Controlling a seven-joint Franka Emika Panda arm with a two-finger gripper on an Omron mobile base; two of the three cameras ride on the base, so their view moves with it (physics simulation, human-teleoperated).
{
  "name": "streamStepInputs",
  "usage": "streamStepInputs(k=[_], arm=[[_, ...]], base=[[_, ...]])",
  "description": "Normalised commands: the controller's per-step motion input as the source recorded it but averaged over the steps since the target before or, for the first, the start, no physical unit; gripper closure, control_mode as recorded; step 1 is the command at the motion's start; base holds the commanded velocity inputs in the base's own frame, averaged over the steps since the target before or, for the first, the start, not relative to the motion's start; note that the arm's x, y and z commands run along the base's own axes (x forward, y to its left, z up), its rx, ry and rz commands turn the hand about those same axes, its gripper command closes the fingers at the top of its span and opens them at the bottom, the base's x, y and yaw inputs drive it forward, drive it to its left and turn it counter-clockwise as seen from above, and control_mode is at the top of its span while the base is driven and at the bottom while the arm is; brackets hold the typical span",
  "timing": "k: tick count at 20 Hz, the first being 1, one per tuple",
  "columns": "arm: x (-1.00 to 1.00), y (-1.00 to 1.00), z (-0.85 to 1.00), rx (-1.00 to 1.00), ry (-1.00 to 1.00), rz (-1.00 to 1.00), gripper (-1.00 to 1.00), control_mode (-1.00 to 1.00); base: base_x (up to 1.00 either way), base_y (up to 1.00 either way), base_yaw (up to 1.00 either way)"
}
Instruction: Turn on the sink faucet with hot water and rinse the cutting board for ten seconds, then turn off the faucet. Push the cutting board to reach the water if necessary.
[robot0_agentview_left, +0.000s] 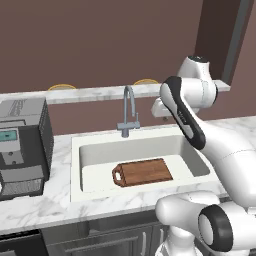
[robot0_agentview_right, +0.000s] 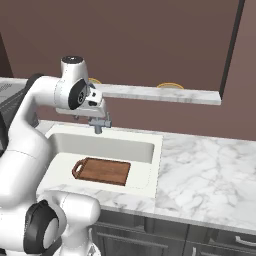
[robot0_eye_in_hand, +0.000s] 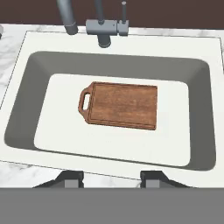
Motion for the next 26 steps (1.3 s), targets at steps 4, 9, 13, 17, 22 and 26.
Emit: streamStepInputs(k=[4, 9, 13, 17, 22, 26], arm=[[0.0, 0.0, -0.07, 0.0, -0.12, 0.0, -1.0, -1.0], [0.0, 0.0, -0.14, 0.0, -0.29, 0.03, -1.0, -1.0], [0.0, 0.0, -0.12, 0.0, -0.39, 0.03, -1.0, -1.0], [0.0, 0.0, -0.15, 0.0, -0.38, 0.03, -1.0, -1.0], [0.04, 0.0, -0.23, 0.0, -0.25, 0.0, -1.0, -1.0], [0.03, -0.01, -0.21, 0.0, -0.2, 0.0, -1.0, -1.0]], base=[[0.0, 0.0, 0.0], [0.0, 0.0, 0.0], [0.0, 0.0, 0.0], [0.0, 0.0, 0.0], [0.0, 0.0, 0.0], [0.0, 0.0, 0.0]])
